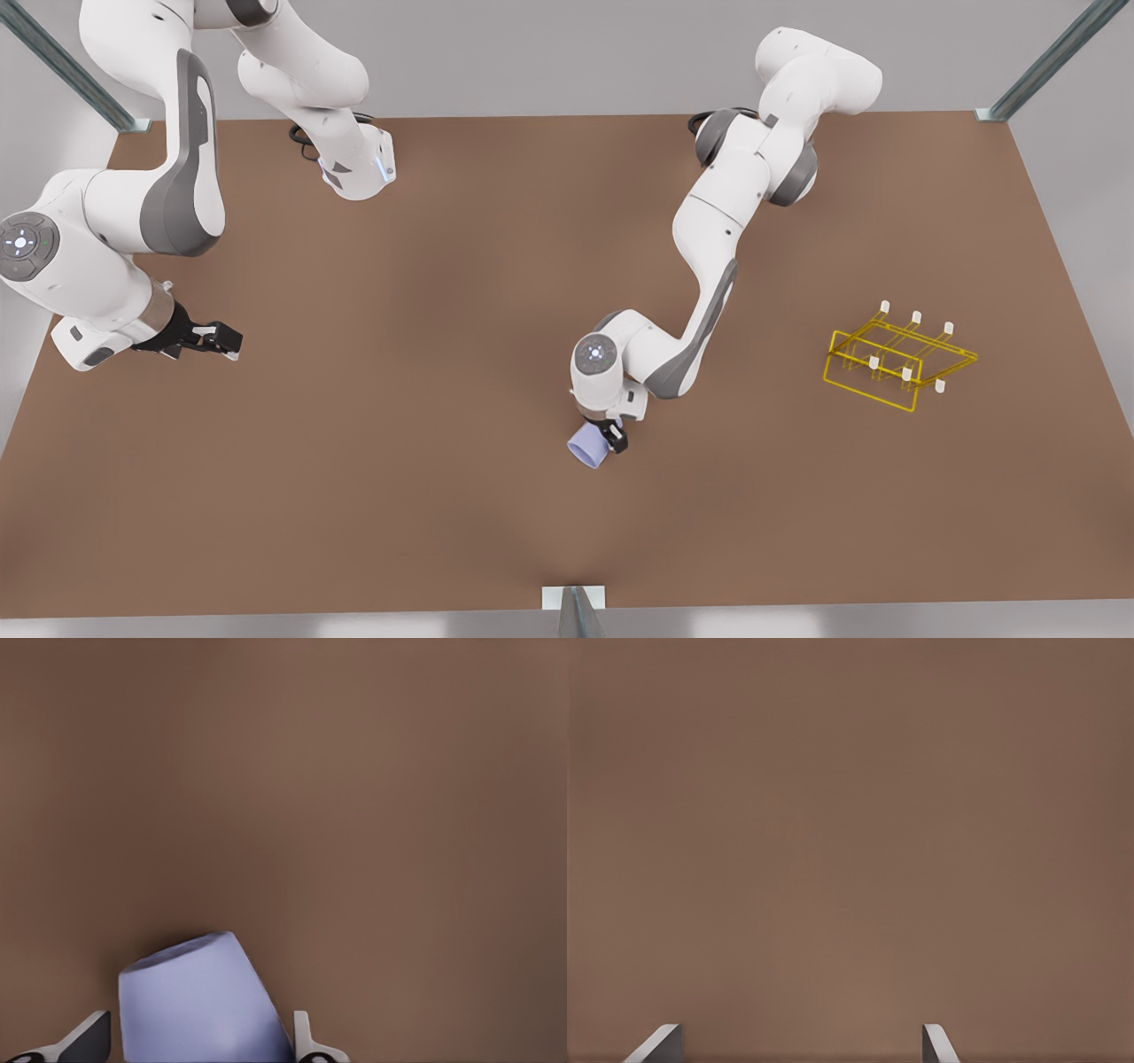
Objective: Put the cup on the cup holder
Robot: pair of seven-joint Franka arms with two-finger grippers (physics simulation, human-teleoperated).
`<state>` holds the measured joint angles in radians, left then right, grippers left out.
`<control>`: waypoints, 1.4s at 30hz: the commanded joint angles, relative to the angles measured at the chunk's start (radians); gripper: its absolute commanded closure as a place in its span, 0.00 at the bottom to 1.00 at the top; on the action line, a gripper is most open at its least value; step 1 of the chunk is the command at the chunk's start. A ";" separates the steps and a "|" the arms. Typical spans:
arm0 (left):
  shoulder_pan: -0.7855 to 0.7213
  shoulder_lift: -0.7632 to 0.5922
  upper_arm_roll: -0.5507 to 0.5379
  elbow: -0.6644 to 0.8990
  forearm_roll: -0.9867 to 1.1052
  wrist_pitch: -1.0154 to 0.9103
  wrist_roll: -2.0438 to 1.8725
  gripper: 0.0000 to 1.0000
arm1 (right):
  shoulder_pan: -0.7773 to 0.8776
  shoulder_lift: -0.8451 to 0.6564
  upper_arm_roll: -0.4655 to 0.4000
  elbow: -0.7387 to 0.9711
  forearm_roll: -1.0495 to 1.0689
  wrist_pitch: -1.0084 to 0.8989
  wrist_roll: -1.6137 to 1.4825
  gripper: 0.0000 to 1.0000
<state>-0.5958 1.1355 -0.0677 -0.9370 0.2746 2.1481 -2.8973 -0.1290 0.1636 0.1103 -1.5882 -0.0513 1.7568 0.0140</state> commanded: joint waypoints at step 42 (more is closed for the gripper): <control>-0.033 -0.191 0.034 -0.172 1.045 -1.232 0.664 0.22 | -0.001 0.010 -0.001 0.025 -0.001 0.010 -0.003 0.00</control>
<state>-0.6377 0.9449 -0.0278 -1.1043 1.2080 1.0188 -2.4744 -0.1291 0.1736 0.1087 -1.5646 -0.0525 1.7695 0.0117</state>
